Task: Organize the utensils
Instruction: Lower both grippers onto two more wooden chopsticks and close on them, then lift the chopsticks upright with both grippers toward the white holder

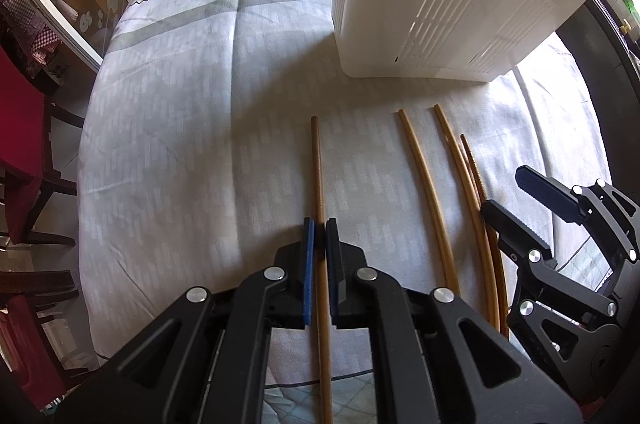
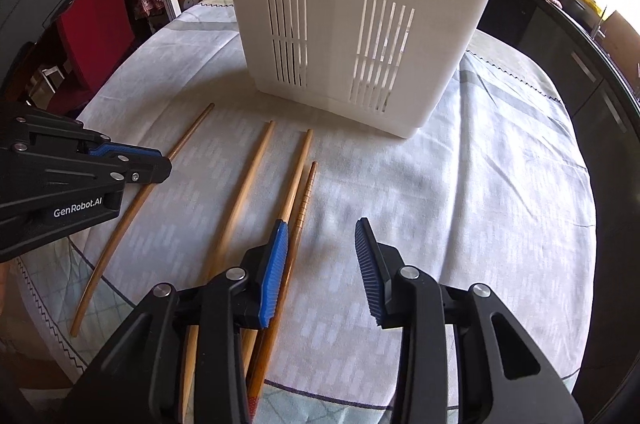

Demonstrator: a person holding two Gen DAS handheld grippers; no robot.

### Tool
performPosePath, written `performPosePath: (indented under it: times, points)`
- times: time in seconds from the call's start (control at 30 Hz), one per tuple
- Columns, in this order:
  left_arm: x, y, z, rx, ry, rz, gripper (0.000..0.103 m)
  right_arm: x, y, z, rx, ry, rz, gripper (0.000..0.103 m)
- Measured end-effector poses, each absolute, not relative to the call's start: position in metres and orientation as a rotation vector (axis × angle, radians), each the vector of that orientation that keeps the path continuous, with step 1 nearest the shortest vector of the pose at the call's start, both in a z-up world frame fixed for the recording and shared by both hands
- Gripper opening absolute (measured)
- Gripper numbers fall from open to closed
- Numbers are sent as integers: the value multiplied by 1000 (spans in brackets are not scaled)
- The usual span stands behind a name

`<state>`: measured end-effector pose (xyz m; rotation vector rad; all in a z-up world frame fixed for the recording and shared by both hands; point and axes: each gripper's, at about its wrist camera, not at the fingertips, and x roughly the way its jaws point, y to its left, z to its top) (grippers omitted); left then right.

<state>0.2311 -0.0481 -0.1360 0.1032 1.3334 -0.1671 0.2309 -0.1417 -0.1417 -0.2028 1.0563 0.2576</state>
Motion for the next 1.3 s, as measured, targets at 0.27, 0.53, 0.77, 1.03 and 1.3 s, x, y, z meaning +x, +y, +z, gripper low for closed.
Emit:
performPosePath:
  times: [0.27, 0.53, 0.77, 1.03, 1.3]
  points:
    - [230, -50, -133, 108, 1329, -170, 6, 231, -157, -145, -219, 1082, 223, 33]
    - [229, -54, -133, 116, 1325, -163, 6, 237, -142, -145, -228, 1082, 239, 29]
    - [233, -54, -133, 106, 1336, -160, 6, 247, -151, -144, -138, 1132, 275, 17]
    - [246, -50, -134, 88, 1362, -157, 6, 245, -162, -140, -137, 1128, 256, 10]
    - [252, -53, -133, 94, 1364, -162, 6, 246, -156, -143, -131, 1123, 256, 9]
